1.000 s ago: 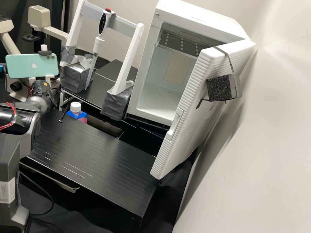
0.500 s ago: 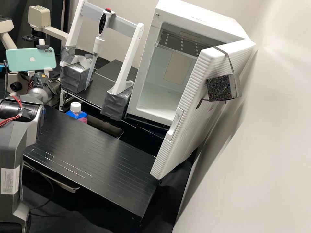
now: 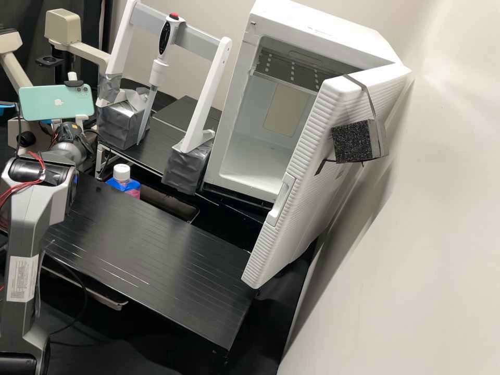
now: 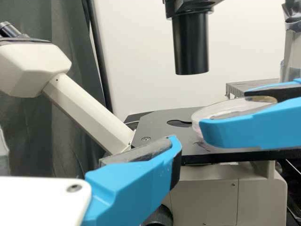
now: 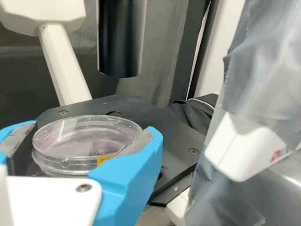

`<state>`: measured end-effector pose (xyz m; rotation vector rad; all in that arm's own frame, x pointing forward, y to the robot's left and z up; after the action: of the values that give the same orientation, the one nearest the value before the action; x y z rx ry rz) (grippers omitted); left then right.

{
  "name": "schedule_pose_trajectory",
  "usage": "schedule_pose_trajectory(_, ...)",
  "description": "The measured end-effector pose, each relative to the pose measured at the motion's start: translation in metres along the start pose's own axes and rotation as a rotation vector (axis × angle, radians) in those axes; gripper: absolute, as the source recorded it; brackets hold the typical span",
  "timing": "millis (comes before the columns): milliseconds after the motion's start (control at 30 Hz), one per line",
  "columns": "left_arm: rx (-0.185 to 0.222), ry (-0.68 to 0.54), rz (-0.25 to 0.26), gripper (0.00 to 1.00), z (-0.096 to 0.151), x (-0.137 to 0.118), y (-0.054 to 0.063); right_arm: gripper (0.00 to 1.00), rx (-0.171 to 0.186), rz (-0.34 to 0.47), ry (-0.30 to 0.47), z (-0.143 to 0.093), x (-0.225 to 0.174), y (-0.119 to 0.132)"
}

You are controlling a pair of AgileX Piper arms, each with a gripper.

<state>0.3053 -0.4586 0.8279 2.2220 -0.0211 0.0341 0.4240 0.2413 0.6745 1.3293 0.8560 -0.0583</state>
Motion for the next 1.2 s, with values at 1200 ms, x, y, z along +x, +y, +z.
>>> schedule_pose_trajectory(1200, 0.000, 0.000, 0.000, 1.00, 0.000, 0.000, 0.000, 0.00, -0.012, 0.044, -0.019, 0.002, 0.060, -0.004)
